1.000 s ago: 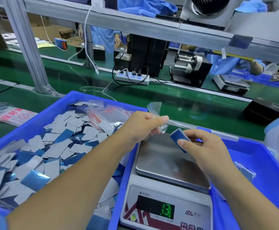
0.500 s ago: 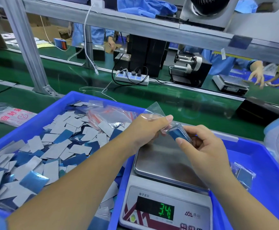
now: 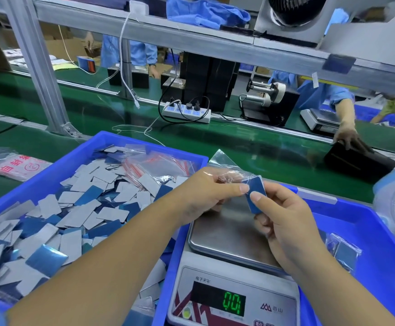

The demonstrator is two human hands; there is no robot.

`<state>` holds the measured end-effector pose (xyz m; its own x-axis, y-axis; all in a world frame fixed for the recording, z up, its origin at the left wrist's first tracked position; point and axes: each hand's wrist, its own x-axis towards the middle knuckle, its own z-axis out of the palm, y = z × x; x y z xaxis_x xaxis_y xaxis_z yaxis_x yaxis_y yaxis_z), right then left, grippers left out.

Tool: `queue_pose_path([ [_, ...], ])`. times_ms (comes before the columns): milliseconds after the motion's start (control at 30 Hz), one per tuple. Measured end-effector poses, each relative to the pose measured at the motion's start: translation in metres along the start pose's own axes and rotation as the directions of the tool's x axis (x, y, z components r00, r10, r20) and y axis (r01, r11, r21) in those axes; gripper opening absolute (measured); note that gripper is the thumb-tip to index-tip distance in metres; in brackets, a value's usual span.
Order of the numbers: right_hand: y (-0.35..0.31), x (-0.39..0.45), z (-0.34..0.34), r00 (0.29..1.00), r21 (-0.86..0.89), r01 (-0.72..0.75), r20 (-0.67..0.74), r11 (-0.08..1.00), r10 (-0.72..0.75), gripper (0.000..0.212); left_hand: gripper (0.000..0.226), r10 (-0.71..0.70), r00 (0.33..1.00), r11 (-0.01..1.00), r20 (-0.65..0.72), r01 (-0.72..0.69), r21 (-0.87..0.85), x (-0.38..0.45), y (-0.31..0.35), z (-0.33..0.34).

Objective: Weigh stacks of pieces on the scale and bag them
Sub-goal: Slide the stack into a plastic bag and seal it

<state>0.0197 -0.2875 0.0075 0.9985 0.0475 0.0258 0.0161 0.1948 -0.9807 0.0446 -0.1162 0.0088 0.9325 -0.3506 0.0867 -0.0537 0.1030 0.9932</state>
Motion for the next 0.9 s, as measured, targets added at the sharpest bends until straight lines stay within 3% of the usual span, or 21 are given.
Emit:
queue_pose_path([
  [167, -0.001, 0.0, -0.001, 1.0, -0.018, 0.006, 0.025, 1.0, -0.006, 0.017, 0.005, -0.051, 0.997, 0.979, 0.05, 0.06, -0.193, 0.0, 0.004, 0.0],
  [333, 0.0, -0.002, 0.001, 0.996, -0.009, -0.04, 0.081, 0.999, 0.041, 0.018, 0.005, -0.054, 0.999, 0.99, 0.006, 0.054, -0.129, 0.0, 0.002, 0.0],
  [467, -0.004, -0.002, -0.001, 0.991, -0.006, -0.066, 0.117, 0.998, 0.066, 0.038, 0.007, -0.03, 0.999, 0.995, 0.014, 0.031, -0.095, 0.0, 0.003, 0.001],
  [633, -0.01, -0.002, -0.005, 0.984, -0.068, -0.069, 0.161, 0.995, 0.079, 0.031, 0.014, -0.009, 0.999, 0.999, 0.032, 0.01, -0.033, 0.0, 0.004, 0.003],
  [800, -0.012, -0.005, -0.002, 0.995, -0.026, -0.002, 0.096, 1.0, 0.005, 0.032, 0.008, -0.045, 0.993, 0.999, 0.11, 0.043, 0.015, -0.003, 0.007, 0.003],
  [900, -0.016, -0.006, 0.0, 0.996, 0.001, 0.039, 0.076, 0.999, -0.039, 0.035, 0.005, -0.03, 0.999, 0.996, 0.042, 0.033, -0.088, -0.003, 0.009, 0.005],
])
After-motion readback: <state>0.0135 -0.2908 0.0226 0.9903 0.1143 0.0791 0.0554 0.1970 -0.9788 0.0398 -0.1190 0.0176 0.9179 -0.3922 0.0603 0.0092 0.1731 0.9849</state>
